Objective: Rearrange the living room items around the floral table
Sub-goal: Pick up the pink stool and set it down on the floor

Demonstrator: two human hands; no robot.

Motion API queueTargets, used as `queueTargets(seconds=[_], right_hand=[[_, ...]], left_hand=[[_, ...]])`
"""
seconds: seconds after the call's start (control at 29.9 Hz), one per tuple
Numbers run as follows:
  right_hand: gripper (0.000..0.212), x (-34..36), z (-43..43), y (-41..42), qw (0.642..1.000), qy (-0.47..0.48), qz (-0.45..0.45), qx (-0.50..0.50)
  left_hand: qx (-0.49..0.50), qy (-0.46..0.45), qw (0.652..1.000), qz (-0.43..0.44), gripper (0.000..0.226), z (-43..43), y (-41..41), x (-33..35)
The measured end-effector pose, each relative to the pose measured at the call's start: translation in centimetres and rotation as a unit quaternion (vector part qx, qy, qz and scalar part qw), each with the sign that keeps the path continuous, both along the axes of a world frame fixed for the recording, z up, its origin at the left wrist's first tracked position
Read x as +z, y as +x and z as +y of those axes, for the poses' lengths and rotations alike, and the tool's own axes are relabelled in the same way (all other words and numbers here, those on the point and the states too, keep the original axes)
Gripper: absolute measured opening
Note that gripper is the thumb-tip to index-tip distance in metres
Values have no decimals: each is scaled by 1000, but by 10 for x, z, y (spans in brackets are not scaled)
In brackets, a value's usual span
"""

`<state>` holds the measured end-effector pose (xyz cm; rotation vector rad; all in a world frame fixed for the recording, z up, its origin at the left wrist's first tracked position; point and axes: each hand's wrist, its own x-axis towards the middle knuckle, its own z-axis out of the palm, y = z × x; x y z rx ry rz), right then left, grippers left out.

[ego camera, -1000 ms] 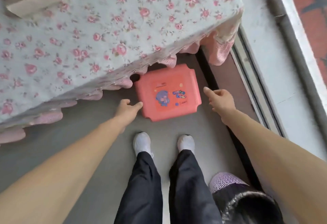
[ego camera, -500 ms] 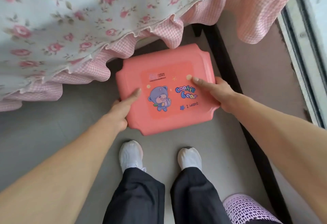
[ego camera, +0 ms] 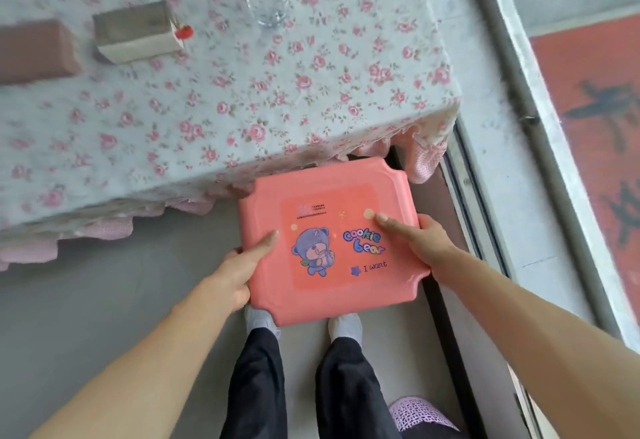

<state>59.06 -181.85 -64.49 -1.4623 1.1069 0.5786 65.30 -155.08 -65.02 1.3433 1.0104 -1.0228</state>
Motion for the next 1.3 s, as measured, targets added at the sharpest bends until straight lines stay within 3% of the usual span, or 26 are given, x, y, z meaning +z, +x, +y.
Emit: queueTargets(seconds=[0.07, 0.17, 0.3, 0.47, 0.54, 0.67, 0.77, 0.9, 0.97, 1.14, 1.3], right_hand=[[74, 24, 1, -5, 1000, 12, -4, 6], [86, 63, 2, -12, 1000, 3, -16, 20], [74, 108, 7, -18, 999, -14, -38, 29], [89, 130, 21, -26, 997, -21, -43, 55], [79, 142, 40, -26, 995, -21, -57, 78], [51, 159, 71, -23, 990, -19, -73, 122], [43, 173, 112, -20, 985, -20, -73, 154], [81, 186, 204, -27, 974, -24, -65, 216], [75, 199, 247, -33, 969, -27, -71, 235], [42, 247, 370, -59, 963, -21, -73, 258], [42, 285, 482, -85, 959, 5, -91, 267]], left_hand=[[11, -3, 1000, -1, 95, 3, -7, 21], [12, -13, 1000, -12, 100, 7, -16, 59], [13, -28, 999, -30, 75, 13, -25, 102], [31, -18, 998, -45, 78, 31, -40, 125], [51, -11, 997, -49, 87, 53, -53, 133], [91, -17, 994, -51, 80, 84, -72, 141], [125, -33, 990, -49, 77, 124, -95, 151], [178, -31, 982, -54, 75, 216, -134, 169], [187, -31, 980, -59, 69, 261, -153, 181], [193, -30, 977, -92, 24, 385, -199, 235], [205, 0, 972, -116, 21, 491, -230, 283]])
